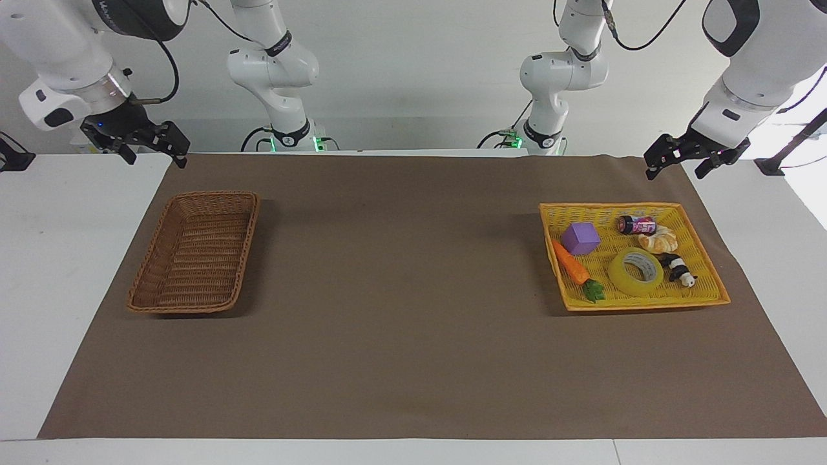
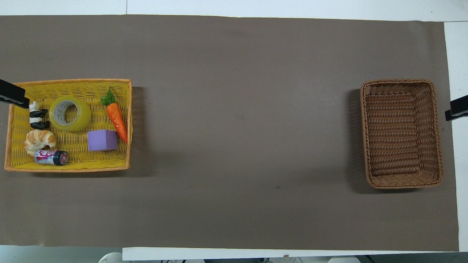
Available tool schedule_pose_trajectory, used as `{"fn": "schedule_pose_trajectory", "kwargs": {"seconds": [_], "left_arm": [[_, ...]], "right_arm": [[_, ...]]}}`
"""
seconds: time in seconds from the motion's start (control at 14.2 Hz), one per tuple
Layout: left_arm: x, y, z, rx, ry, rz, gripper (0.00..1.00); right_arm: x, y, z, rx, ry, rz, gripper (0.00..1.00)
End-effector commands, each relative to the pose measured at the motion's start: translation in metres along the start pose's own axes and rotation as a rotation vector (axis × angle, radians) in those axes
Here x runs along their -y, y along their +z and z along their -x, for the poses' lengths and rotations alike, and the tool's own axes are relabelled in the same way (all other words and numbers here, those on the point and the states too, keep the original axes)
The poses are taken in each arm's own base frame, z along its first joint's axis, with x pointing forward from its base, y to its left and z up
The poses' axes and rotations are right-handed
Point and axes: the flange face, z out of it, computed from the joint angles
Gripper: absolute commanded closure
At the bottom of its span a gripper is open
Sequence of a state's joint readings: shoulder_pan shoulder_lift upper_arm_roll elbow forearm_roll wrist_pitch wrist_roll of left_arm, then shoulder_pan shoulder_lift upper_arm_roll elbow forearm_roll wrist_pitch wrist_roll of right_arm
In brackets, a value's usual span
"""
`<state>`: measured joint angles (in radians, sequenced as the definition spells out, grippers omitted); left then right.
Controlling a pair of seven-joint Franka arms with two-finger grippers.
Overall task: Move tape to another basket
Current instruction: 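Move the left gripper down toward the yellow tape roll in the yellow basket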
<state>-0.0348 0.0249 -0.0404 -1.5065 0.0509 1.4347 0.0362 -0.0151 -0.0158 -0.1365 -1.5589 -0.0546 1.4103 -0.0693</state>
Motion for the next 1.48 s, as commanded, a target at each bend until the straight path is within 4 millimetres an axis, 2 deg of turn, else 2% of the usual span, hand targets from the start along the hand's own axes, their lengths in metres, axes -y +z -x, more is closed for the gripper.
{"fn": "schedule_pose_trajectory", "kwargs": {"seconds": [0.0, 0.14, 0.21, 0.28, 0.35, 0.42, 0.56, 0.7, 0.91, 1.05, 1.19, 1.26, 1.41], "left_arm": [[0.000, -0.002, 0.004, 0.006, -0.015, 0.009, 0.00], [0.011, -0.002, 0.004, -0.004, -0.026, 0.011, 0.00], [0.037, 0.003, 0.002, -0.031, -0.052, 0.014, 0.00], [0.062, 0.018, 0.003, -0.049, -0.043, 0.021, 0.00], [0.073, 0.035, 0.006, -0.068, -0.004, 0.017, 0.00], [0.075, 0.059, 0.005, -0.083, 0.041, 0.013, 0.01], [0.090, 0.111, 0.001, -0.126, 0.026, 0.005, 0.01], [0.094, 0.168, -0.016, -0.140, 0.015, 0.005, 0.01], [0.106, 0.218, -0.042, -0.161, 0.013, 0.003, 0.08], [0.108, 0.232, -0.048, -0.158, 0.034, 0.003, 0.16], [0.102, 0.246, -0.055, -0.150, 0.059, 0.004, 0.19], [0.100, 0.254, -0.059, -0.152, 0.063, 0.005, 0.25], [0.104, 0.264, -0.059, -0.141, 0.058, 0.007, 0.31]], "right_arm": [[-0.001, 0.000, 0.005, 0.001, -0.022, 0.003, 0.00], [-0.001, 0.000, 0.005, 0.002, -0.022, 0.001, 0.00], [-0.001, 0.000, 0.005, 0.001, -0.022, 0.001, 0.00], [-0.001, 0.000, 0.005, 0.001, -0.022, 0.001, 0.00], [-0.001, 0.000, 0.005, 0.002, -0.022, 0.001, 0.00], [-0.001, 0.000, 0.005, 0.003, -0.022, 0.003, 0.00], [-0.001, 0.000, 0.005, 0.002, -0.022, 0.001, 0.00], [-0.001, 0.000, 0.005, 0.001, -0.022, 0.001, 0.00], [-0.001, 0.000, 0.005, 0.001, -0.022, 0.001, 0.00], [-0.001, 0.000, 0.005, 0.001, -0.022, 0.001, 0.00], [-0.001, 0.000, 0.005, 0.001, -0.022, 0.001, 0.00], [-0.001, 0.000, 0.005, 0.001, -0.022, 0.001, 0.00], [-0.001, 0.000, 0.005, 0.002, -0.022, 0.001, 0.00]]}}
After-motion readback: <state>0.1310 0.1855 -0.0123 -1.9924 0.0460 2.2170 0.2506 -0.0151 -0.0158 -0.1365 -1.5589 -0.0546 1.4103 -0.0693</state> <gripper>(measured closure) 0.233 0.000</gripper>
